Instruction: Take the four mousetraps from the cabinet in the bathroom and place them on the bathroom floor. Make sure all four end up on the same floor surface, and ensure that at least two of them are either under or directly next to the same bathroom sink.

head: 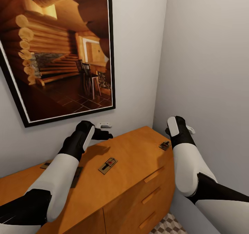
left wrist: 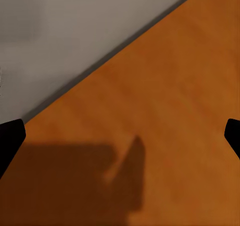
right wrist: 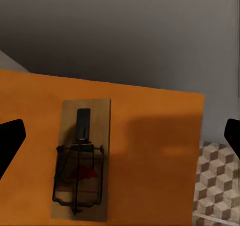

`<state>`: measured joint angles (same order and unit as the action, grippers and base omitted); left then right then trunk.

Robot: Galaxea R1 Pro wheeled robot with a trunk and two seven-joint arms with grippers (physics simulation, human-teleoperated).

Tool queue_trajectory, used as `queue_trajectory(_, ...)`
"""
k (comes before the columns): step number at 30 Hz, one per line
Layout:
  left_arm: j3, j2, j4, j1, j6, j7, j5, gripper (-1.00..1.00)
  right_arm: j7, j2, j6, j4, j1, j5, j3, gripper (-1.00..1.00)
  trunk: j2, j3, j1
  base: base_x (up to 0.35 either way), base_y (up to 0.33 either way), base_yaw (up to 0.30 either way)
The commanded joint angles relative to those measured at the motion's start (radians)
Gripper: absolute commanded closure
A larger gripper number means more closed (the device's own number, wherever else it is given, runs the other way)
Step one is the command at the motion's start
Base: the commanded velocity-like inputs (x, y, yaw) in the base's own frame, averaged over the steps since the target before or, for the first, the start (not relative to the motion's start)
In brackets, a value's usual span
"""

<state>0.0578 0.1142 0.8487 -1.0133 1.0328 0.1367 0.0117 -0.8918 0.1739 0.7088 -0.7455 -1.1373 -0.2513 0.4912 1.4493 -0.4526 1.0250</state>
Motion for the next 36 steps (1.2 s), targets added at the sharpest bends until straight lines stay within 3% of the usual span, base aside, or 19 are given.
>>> queue_trajectory(1, 0.001, 0.000, 0.001, -0.001, 0.004, 0.001, 0.001, -1.00, -0.006, 0.001, 0.003, -0.002, -0.001, -0.007, 0.002, -1.00, 0.001, -0.001, 0.000, 0.000, 0.000, 0.000)
queue_trajectory(15, 0.001, 0.000, 0.000, -0.001, 0.004, 0.001, 0.006, -1.00, -0.023, 0.001, -0.061, 0.094, -0.001, -0.008, 0.001, -1.00, 0.001, -0.001, 0.000, 0.000, 0.000, 0.000)
queue_trajectory(25, 0.001, -0.003, -0.001, -0.001, 0.004, 0.000, 0.035, -1.00, -0.018, 0.001, -0.147, 0.221, -0.001, -0.007, -0.002, -1.00, 0.001, -0.001, 0.000, 0.000, 0.000, 0.000)
queue_trajectory(36, 0.001, -0.004, -0.008, -0.001, 0.003, 0.000, 0.044, -1.00, -0.015, 0.001, -0.165, 0.249, -0.001, -0.006, -0.004, -1.00, 0.001, -0.001, 0.000, 0.000, 0.000, 0.000)
